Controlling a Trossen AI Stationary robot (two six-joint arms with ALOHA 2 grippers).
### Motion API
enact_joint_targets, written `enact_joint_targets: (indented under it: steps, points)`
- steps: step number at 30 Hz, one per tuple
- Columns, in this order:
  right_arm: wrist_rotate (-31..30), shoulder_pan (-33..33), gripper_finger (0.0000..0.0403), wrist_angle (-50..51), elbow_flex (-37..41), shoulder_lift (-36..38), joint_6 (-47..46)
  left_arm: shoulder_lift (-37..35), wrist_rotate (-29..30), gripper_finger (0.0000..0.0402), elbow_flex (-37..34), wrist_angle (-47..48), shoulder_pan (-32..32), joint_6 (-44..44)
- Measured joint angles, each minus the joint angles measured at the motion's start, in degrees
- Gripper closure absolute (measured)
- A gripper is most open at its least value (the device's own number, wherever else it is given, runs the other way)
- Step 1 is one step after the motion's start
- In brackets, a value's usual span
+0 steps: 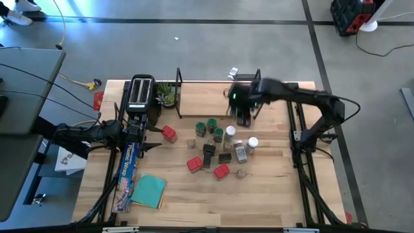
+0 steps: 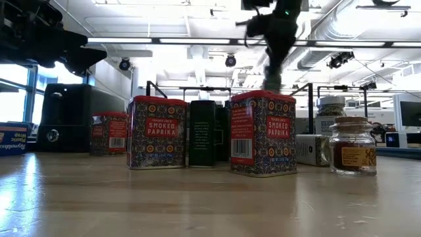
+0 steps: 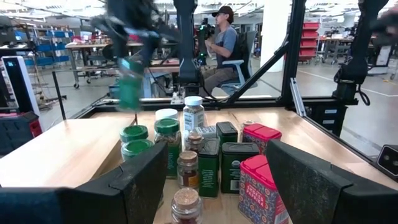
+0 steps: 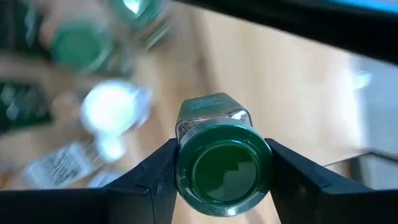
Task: Shelf spices
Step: Put the right green seasoning bottle on the shelf
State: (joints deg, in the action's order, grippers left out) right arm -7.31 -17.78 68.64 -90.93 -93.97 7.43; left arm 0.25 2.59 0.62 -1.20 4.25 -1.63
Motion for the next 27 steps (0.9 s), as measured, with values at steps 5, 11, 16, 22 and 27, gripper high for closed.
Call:
enact_joint_targets:
  steps: [5,11,16,22,27]
  points:
    - [1.7,-10.9,0.0213,-1.5,-7.1,-2.6,6.9,0.0,0.0,0.0133,0.0,-0.3,0.0,0.0]
    - [5.7,-21.1,0.0213,-1.1,-12.8,-12.2,14.2,0.0,0.0,0.0133,0.0,-0.3,0.0,0.0]
    - [6.6,-25.3,0.0213,0.8,-17.6,-19.6,18.2,0.0,0.0,0.0133,0.0,-0.4,0.0,-0.1]
    - [7.1,-28.2,0.0213,4.4,-18.8,-22.4,21.1,0.0,0.0,0.0133,0.0,-0.3,0.0,0.9]
    - [7.3,-29.1,0.0213,4.1,-17.6,-22.4,23.1,0.0,0.0,0.0133,0.0,-0.3,0.0,1.6]
